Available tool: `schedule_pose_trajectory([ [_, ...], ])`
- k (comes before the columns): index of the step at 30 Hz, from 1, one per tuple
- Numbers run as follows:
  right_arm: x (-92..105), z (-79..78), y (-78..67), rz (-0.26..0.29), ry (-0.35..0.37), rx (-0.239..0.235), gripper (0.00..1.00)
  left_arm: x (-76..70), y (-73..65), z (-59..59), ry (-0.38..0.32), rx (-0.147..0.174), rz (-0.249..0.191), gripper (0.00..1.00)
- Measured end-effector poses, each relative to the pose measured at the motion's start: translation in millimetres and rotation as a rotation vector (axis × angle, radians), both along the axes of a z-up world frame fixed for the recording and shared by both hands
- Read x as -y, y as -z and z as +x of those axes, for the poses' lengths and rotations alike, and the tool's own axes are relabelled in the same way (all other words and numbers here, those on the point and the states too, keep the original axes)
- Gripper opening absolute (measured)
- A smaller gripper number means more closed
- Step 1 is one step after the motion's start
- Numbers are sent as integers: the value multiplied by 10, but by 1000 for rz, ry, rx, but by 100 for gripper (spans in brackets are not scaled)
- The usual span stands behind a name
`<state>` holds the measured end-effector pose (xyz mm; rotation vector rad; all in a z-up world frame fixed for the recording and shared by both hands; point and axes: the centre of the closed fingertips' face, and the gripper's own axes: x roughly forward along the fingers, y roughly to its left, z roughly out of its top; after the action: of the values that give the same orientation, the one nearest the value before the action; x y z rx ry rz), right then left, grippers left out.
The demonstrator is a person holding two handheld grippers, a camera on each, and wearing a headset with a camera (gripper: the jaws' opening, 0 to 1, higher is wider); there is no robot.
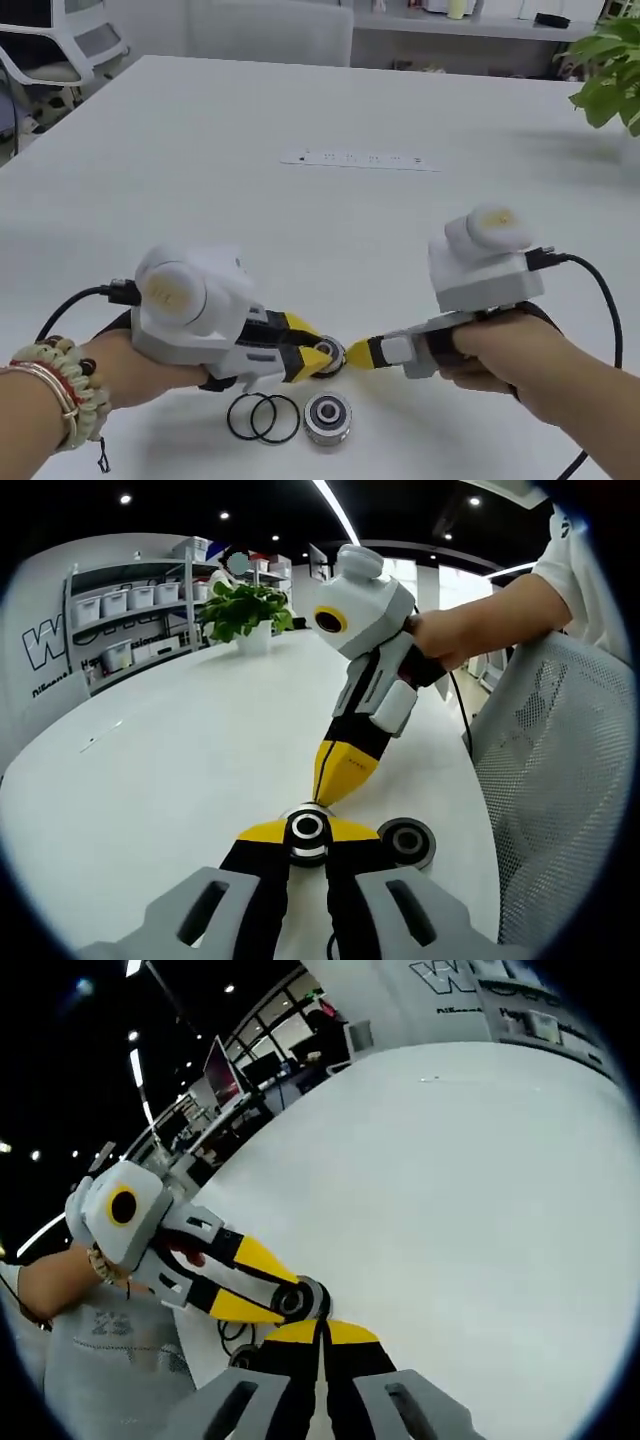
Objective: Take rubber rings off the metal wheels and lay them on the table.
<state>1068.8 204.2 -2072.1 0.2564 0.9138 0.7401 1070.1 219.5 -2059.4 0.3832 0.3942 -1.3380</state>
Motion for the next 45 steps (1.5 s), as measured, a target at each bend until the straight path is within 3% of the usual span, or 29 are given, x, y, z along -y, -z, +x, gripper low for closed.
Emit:
schedule_pose_trajectory([
  [6, -47, -12, -64, 0, 1, 7, 0, 6, -1, -10, 7, 18, 8, 7],
  [7, -33, -14, -48, -47, -22, 34, 0, 5, 0, -12, 7, 23, 8, 7],
  [9, -58, -17, -57, -70, -33, 48, 0, 4, 1, -8, 4, 23, 7, 7],
  [16, -64, -18, -71, -115, -49, 72, 0, 7, -2, -10, -2, 25, 2, 7],
  [27, -86, -1, -92, -146, -76, 124, 0, 20, -4, 2, -17, 23, -6, 8],
  [36, -79, 18, -95, -136, -70, 123, 0, 20, -3, 9, -19, 22, -4, 8],
  [45, -32, 68, -65, -174, -56, 140, 0, 16, 1, 14, -30, 10, 13, 8],
])
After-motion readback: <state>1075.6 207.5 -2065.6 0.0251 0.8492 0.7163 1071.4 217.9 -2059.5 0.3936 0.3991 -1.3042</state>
